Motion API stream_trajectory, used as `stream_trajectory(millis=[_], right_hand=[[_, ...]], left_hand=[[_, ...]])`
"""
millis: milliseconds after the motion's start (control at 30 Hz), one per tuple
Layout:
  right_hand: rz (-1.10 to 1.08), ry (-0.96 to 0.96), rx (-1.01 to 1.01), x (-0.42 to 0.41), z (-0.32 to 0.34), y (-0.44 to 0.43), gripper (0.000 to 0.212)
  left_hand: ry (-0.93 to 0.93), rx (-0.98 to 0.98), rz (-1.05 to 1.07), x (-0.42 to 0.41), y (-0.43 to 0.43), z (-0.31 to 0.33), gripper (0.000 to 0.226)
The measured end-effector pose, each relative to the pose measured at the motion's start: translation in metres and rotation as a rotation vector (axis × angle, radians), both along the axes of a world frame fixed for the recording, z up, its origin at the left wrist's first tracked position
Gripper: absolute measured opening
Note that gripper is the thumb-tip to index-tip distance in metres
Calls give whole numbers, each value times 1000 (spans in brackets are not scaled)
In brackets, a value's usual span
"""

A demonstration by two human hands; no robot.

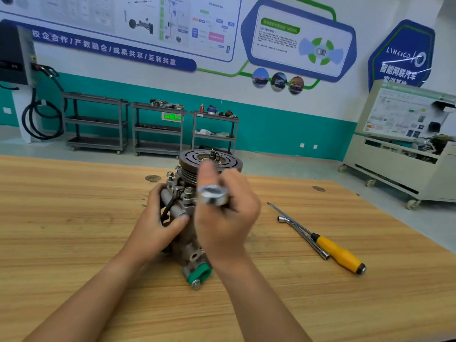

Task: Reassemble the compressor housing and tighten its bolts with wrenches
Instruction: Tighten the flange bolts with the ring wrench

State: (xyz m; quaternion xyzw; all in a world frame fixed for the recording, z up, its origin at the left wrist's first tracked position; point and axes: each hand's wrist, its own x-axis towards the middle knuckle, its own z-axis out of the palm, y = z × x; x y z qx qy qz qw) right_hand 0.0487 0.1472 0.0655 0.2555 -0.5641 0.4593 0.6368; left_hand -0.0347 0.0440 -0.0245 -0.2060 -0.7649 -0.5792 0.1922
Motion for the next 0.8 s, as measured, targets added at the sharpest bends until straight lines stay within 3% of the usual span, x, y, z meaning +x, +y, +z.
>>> stream_trajectory(millis=[133,267,500,800], right_hand=[[461,48,-157,23,30,5,51],[892,-53,-549,22,64,51,49],[1018,-608,-1039,-44,75,124,49],[991,-861,-1132,-86,56,132,47]], left_hand=[[22,41,17,10,2,4,64],[44,42,23,9,1,3,60],[18,40,-3,11,2,6,56],[16,49,-6,10,2,4,58]])
